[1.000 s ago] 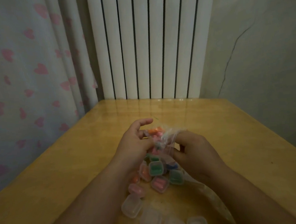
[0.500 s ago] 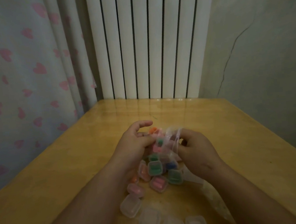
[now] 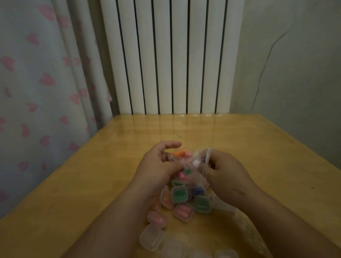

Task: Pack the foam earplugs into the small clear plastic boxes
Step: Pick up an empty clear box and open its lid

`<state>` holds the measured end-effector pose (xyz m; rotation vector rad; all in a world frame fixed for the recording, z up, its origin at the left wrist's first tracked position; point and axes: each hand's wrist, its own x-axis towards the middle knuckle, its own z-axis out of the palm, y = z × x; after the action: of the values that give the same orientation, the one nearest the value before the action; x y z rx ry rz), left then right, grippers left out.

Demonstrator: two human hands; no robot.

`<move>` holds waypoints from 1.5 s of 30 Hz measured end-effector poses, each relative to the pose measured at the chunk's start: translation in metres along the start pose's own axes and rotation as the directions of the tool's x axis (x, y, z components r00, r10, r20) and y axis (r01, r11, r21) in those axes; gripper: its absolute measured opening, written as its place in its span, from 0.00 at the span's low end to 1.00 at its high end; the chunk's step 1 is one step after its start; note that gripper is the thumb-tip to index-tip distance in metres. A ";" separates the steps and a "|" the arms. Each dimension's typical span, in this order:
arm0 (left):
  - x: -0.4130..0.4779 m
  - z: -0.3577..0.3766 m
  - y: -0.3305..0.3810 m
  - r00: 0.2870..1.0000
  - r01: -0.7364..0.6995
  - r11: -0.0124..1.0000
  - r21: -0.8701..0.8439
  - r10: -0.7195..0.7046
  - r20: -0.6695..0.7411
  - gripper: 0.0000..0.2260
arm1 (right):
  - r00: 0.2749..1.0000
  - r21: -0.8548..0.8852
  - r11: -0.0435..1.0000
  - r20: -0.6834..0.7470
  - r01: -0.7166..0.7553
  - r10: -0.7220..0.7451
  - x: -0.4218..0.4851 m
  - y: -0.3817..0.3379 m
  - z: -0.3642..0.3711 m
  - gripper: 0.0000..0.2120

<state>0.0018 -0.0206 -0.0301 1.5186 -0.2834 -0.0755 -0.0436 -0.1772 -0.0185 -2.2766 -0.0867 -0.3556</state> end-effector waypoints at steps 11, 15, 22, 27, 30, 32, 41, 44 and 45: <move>-0.002 0.004 0.002 0.999 0.027 0.999 0.032 -0.028 0.018 0.11 | 0.998 -0.032 0.999 -0.063 -0.025 0.023 0.000 0.003 0.003 0.05; -0.002 0.004 0.004 0.999 0.035 0.999 0.018 -0.036 0.024 0.15 | 0.991 -0.044 0.999 -0.137 -0.003 -0.004 -0.002 0.000 0.003 0.06; 0.001 -0.001 0.005 0.995 0.053 0.999 -0.007 -0.053 -0.085 0.23 | 0.945 0.090 0.994 -0.324 0.068 -0.035 -0.002 0.001 0.001 0.08; 0.009 -0.011 0.004 0.962 0.067 0.991 -0.112 -0.094 -0.257 0.20 | 0.916 0.167 0.986 -0.397 0.015 0.053 0.001 0.007 0.001 0.02; 0.014 -0.018 0.002 0.923 0.089 0.978 -0.189 -0.152 -0.353 0.20 | 0.920 0.172 0.985 -0.384 -0.006 0.073 0.002 0.010 0.001 0.02; 0.017 -0.023 0.001 0.903 0.115 0.971 -0.212 -0.191 -0.384 0.18 | 0.927 0.170 0.985 -0.368 -0.014 0.076 0.002 0.011 0.001 0.03; 0.026 -0.047 -0.018 0.866 0.330 0.839 0.433 -0.086 -0.493 0.15 | 0.955 0.146 0.989 -0.289 -0.020 0.062 0.001 0.012 0.007 0.02; 0.025 -0.049 -0.020 0.866 0.365 0.750 0.552 -0.057 -0.496 0.20 | 0.962 0.128 0.991 -0.265 -0.025 0.059 0.001 0.013 0.009 0.04; 0.025 -0.048 -0.019 0.864 0.368 0.704 0.607 -0.017 -0.503 0.22 | 0.965 0.128 0.991 -0.254 -0.026 0.058 0.001 0.013 0.009 0.04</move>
<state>0.0390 0.0195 -0.0465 2.2587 0.2951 0.2576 -0.0381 -0.1791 -0.0332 -2.0884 0.0720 -0.6040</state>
